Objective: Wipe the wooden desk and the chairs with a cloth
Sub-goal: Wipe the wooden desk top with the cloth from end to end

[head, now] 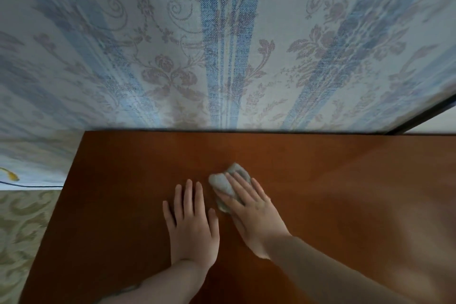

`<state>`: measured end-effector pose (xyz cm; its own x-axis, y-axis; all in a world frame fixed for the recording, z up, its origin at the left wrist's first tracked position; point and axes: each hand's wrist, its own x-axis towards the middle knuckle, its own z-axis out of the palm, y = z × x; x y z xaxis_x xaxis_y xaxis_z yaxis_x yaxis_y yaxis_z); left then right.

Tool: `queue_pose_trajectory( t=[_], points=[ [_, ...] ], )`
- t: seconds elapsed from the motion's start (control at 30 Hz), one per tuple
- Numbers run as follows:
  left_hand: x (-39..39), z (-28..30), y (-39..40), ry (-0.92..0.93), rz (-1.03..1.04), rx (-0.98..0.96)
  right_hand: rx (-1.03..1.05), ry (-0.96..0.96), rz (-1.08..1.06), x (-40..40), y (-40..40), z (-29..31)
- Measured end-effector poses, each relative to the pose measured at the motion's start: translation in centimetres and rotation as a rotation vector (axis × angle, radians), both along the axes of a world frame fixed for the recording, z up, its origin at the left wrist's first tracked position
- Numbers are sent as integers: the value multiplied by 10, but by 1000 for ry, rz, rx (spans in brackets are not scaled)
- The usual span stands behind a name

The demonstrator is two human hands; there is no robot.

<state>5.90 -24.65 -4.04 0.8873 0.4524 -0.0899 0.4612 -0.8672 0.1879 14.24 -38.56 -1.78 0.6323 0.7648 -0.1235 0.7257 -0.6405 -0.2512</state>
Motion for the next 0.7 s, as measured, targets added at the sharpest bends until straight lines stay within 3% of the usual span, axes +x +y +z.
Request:
queue_pose_trajectory(
  t=[0.07, 0.13, 0.3, 0.37, 0.47, 0.57, 0.63, 0.7],
  points=[
    [1, -1, 1, -15, -3, -1, -57, 16, 203, -8, -40, 0],
    [1, -3, 2, -12, -15, 3, -128, -71, 231, 4, -76, -1],
    [0, -5, 2, -64, -75, -26, -20, 27, -399, 15, -74, 3],
    [-4, -3, 2, -91, -163, -38, 30, 27, -499, -17, -56, 2],
    [-13, 1, -9, -104, -290, -27, 21, 22, -269, -75, -63, 5],
    [-29, 4, -38, -68, -268, -48, -133, -8, -18, -103, -114, 9],
    [-42, 4, -66, -55, -269, -56, -213, -42, -13, -100, -153, 8],
    [-55, 5, -95, -35, -259, -68, -223, -22, -142, -87, -179, 11]
  ],
)
